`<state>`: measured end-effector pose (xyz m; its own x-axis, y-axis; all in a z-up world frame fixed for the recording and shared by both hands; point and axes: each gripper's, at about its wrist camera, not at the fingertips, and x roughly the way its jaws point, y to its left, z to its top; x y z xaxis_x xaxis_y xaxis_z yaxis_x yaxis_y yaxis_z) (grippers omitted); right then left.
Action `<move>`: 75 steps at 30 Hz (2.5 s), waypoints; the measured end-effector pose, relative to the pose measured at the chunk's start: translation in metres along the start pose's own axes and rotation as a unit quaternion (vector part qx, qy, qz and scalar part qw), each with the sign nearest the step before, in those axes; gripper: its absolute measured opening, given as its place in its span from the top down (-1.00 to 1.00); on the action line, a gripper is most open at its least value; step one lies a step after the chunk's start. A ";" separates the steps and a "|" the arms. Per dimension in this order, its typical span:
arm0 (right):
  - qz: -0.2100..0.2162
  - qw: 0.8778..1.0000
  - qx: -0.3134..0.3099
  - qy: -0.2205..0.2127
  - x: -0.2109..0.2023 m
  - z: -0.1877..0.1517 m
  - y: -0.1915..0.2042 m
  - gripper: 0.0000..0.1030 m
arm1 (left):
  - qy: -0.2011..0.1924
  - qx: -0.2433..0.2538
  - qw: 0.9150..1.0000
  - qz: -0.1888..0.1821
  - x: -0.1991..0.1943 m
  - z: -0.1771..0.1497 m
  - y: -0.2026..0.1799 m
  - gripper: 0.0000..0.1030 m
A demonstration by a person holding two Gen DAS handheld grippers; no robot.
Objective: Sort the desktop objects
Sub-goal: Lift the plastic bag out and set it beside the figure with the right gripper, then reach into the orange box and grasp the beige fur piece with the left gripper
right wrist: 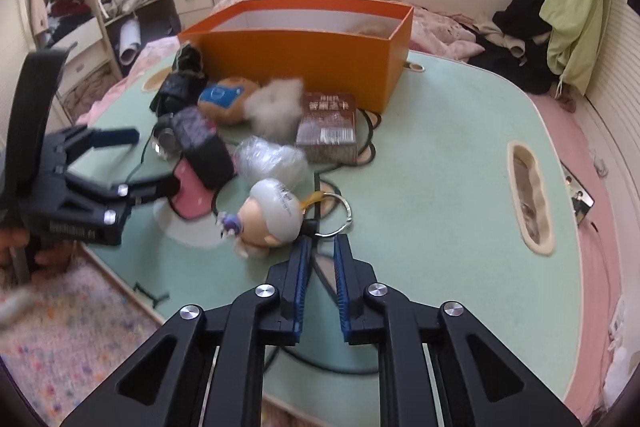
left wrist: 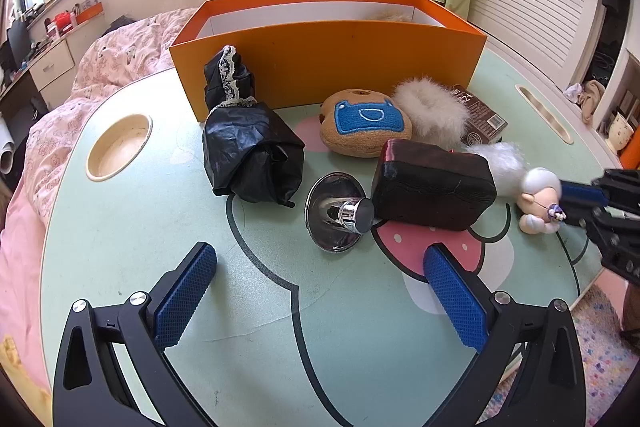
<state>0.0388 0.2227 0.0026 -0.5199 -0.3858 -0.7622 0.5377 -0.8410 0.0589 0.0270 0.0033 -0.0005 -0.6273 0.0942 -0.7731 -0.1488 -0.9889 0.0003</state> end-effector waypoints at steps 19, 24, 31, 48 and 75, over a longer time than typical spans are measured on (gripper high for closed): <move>-0.073 0.997 0.011 -0.020 0.001 -0.011 -0.002 -0.79 | 0.000 0.000 1.000 0.001 0.000 -0.001 0.001 -0.99; -0.071 0.997 0.010 -0.014 -0.004 -0.011 -0.001 -1.00 | 0.000 0.001 1.000 0.001 0.002 0.000 0.004 -1.00; -0.070 0.997 0.010 -0.015 -0.007 -0.011 -0.001 -1.00 | 0.001 0.006 1.000 -0.001 0.000 -0.003 0.003 -1.00; -0.067 0.998 0.009 -0.018 -0.016 -0.009 0.001 -1.00 | -0.081 0.126 0.989 -0.008 -0.051 0.133 -0.027 -0.91; -0.062 0.998 0.013 -0.028 -0.006 -0.013 -0.003 -1.00 | 0.077 -0.073 0.984 -0.140 0.028 0.206 -0.026 0.22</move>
<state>0.0486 0.2325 -0.0014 -0.6176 -0.2973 -0.7281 0.4497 -0.8930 -0.0169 -0.1437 0.0551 0.1084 -0.4530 0.3589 -0.8161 -0.1809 -0.9334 -0.3100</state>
